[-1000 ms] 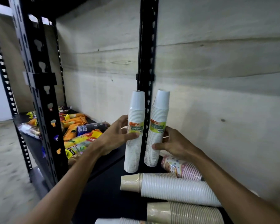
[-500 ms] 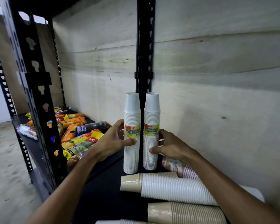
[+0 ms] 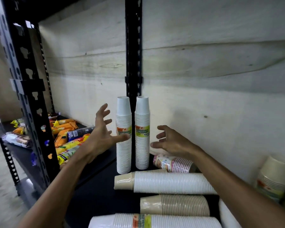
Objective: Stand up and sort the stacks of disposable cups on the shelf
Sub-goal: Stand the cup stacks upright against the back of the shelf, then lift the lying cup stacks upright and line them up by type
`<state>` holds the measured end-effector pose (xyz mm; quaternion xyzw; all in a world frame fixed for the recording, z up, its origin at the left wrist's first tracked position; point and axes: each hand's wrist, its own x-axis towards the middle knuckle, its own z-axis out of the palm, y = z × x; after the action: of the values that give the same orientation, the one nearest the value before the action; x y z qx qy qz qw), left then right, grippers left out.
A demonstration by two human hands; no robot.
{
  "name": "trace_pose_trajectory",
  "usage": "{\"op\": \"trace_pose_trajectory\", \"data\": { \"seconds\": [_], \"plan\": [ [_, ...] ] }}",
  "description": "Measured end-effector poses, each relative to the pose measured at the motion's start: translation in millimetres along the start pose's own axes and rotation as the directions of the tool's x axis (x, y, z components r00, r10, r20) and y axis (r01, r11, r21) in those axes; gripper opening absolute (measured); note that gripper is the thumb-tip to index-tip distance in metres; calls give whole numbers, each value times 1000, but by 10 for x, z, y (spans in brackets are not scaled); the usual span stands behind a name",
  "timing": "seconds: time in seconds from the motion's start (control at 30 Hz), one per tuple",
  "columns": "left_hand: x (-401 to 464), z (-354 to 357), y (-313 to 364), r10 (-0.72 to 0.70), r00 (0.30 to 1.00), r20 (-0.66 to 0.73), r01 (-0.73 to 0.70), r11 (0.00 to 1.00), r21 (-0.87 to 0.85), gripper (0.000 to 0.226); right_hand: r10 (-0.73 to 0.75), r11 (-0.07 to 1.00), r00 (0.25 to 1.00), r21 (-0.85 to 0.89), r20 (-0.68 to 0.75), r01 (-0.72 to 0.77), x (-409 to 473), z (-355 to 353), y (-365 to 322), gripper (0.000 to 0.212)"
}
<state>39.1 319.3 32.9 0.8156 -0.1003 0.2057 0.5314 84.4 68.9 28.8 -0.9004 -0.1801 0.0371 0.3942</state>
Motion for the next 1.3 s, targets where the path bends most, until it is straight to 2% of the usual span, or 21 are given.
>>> {"op": "trace_pose_trajectory", "data": {
  "seconds": [0.17, 0.33, 0.57, 0.73, 0.93, 1.03, 1.1, 1.17, 1.23, 1.3],
  "plan": [
    [-180, 23, 200, 62, 996, -67, -57, 996, 68, 118, 39, 999, 995, 4, -94, -39, -370, -205, -29, 82],
    [-454, 234, 474, 112, 989, -94, -103, 990, 95, 80, 6, 1000, 990, 17, -144, -4, -951, -376, -31, 68],
    [-699, 889, 978, 148, 985, 87, -147, 989, -15, 51, 29, 999, 962, 50, -270, -17, -1890, -768, 61, 38],
    [-888, 1582, 1440, 200, 945, 258, -176, 978, -114, 33, 112, 993, 910, 83, -400, -85, -2633, -1162, 296, 26],
    [-1162, 2374, 1899, 268, 836, 478, -197, 961, -193, 26, 253, 966, 817, 85, -518, -246, -3569, -1520, 649, 20],
    [-1319, 2819, 2053, 300, 751, 588, -198, 952, -233, 23, 378, 920, 735, 136, -563, -369, -4029, -1656, 872, 18],
    [-1445, 3144, 2145, 307, 684, 662, -213, 952, -221, 21, 439, 875, 675, 110, -593, -472, -4312, -1746, 1044, 15],
    [-1587, 3498, 2251, 290, 617, 731, -233, 955, -183, 20, 497, 786, 615, 18, -613, -617, -4580, -1825, 1210, 17],
    [-1725, 3838, 2371, 247, 550, 798, -261, 958, -117, 22, 561, 653, 558, -88, -612, -752, -4798, -1880, 1353, 23],
    [-1853, 4108, 2492, 220, 510, 831, -342, 939, -38, 28, 600, 538, 517, -171, -611, -826, -4938, -1920, 1475, 33]
  ]
}}
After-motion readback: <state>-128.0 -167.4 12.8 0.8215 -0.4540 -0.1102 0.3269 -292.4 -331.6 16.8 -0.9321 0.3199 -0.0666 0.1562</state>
